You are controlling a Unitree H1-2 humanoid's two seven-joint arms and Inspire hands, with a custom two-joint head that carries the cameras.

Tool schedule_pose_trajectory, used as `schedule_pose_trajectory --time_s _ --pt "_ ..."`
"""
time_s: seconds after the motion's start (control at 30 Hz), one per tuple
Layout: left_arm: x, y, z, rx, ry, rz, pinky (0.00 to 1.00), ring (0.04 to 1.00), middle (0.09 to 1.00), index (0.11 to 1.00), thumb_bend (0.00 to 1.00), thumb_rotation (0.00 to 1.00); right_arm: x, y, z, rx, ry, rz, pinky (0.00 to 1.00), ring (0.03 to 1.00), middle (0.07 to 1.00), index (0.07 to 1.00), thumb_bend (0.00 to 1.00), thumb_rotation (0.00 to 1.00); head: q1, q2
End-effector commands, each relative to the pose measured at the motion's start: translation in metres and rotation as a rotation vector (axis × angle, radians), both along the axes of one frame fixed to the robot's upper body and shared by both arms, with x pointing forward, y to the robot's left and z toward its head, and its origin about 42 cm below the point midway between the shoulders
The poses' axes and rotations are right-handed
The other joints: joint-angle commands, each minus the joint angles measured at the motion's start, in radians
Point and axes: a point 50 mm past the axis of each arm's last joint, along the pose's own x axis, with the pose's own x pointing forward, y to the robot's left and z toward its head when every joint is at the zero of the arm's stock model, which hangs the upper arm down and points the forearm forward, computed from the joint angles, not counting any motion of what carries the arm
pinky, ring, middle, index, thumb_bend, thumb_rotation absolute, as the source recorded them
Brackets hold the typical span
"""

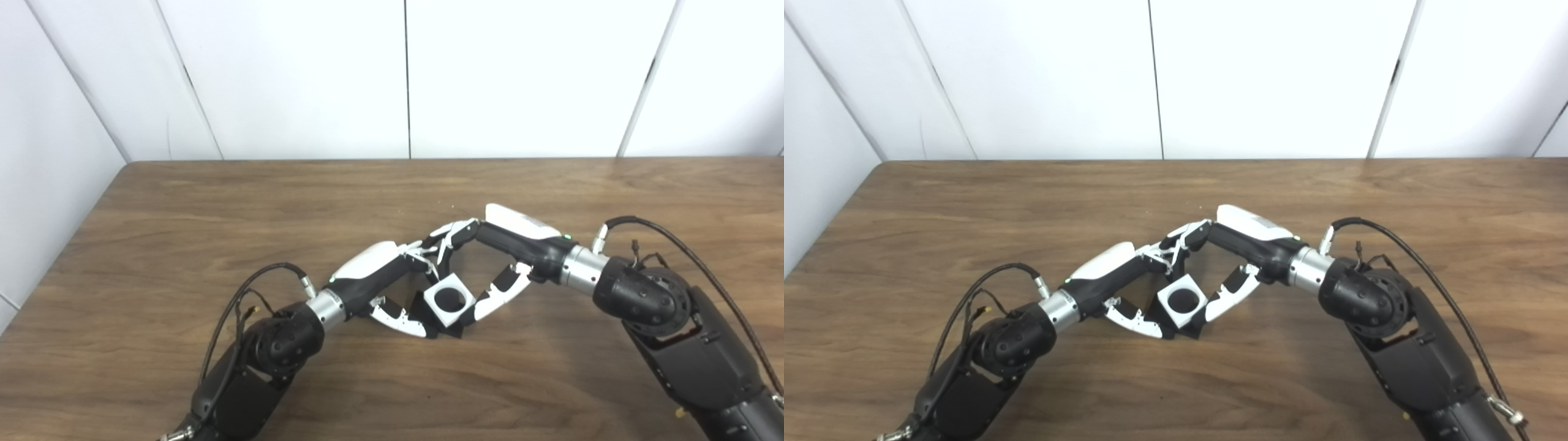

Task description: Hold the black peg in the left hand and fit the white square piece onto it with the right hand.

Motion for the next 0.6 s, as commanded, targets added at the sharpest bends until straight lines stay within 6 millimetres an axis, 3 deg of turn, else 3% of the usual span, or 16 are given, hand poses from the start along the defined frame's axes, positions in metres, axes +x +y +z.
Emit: schedule_pose_trajectory --time_s 0.0,0.57 --pt "-0.0081 -0.0050 -0.0119 0.071 0.032 -0.024 1.00 1.000 0.934 0.493 0.52 0.09 0.0090 0.0043 0.0226 0.041 -0.070 0.007 0.74 0.862 0.807 0.481 0.52 0.13 0.001 0.000" --pt "-0.0084 -0.0069 -0.0118 0.066 0.031 -0.022 1.00 1.000 0.935 0.493 0.52 0.08 0.0133 0.0100 0.0198 0.040 -0.054 0.000 0.75 0.862 0.800 0.480 0.52 0.14 0.004 0.009"
